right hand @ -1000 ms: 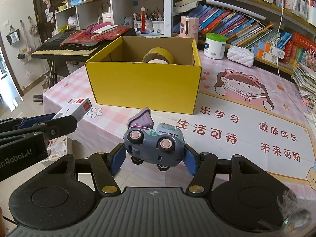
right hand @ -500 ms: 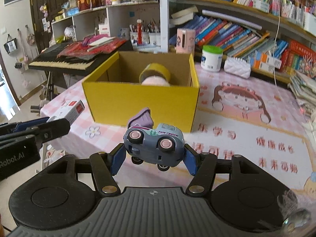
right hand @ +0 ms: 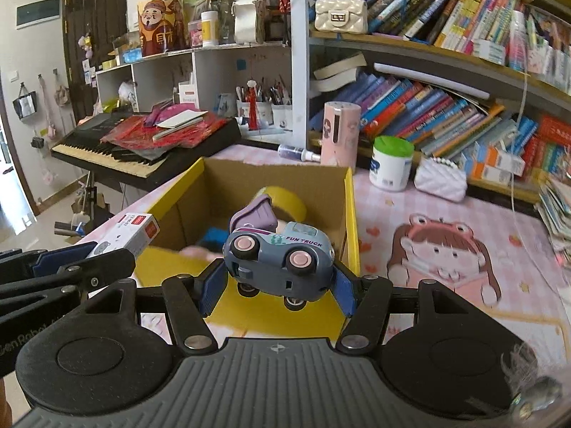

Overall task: Organize objects
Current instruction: 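Carry the toy truck with the right tool while the left tool carries the white box to the yellow box, then lower the white box into the yellow box and open the left tool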

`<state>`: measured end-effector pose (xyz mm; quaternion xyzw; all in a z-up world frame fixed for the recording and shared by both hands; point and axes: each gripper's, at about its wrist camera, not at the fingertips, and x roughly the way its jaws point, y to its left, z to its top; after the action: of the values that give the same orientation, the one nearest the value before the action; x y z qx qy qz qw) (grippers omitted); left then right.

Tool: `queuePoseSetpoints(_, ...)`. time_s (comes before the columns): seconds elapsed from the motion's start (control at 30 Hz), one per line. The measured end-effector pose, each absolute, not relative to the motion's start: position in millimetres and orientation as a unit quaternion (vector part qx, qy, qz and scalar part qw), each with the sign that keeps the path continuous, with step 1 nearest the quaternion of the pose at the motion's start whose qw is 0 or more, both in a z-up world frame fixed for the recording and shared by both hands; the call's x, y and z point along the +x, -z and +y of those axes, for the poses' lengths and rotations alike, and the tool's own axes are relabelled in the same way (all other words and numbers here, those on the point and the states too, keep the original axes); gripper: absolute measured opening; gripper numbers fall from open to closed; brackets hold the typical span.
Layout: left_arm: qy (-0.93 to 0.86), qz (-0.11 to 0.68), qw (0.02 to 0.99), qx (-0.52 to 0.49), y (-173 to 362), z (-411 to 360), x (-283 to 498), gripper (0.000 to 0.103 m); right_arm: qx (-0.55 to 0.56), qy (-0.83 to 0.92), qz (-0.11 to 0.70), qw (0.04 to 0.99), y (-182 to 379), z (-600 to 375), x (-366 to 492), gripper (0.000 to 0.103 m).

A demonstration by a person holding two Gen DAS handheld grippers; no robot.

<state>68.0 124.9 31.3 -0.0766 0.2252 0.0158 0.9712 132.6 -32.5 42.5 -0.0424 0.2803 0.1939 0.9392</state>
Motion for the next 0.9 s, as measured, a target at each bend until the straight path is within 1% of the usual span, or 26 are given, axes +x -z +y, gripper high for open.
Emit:
queuePoseSetpoints(0.2,-0.031,0.233,0.969,-0.078,-25.8,124.3,108.4,0.028,-0.050,-0.202,0.282,0.937,-39.5,-30.8,179.2,0.059)
queuePoseSetpoints(0.53,-0.055,0.274,0.958,-0.063,-5.0,116.4,160.3,0.028,-0.073,-0.217,0.295,0.928,-23.2,-28.7,244.8,0.059)
queuePoseSetpoints(0.9,-0.067,0.317,0.945,-0.037,15.7,107.8,191.2,0.028,-0.107,-0.249,0.307,0.912,-5.0,-19.5,284.0,0.059)
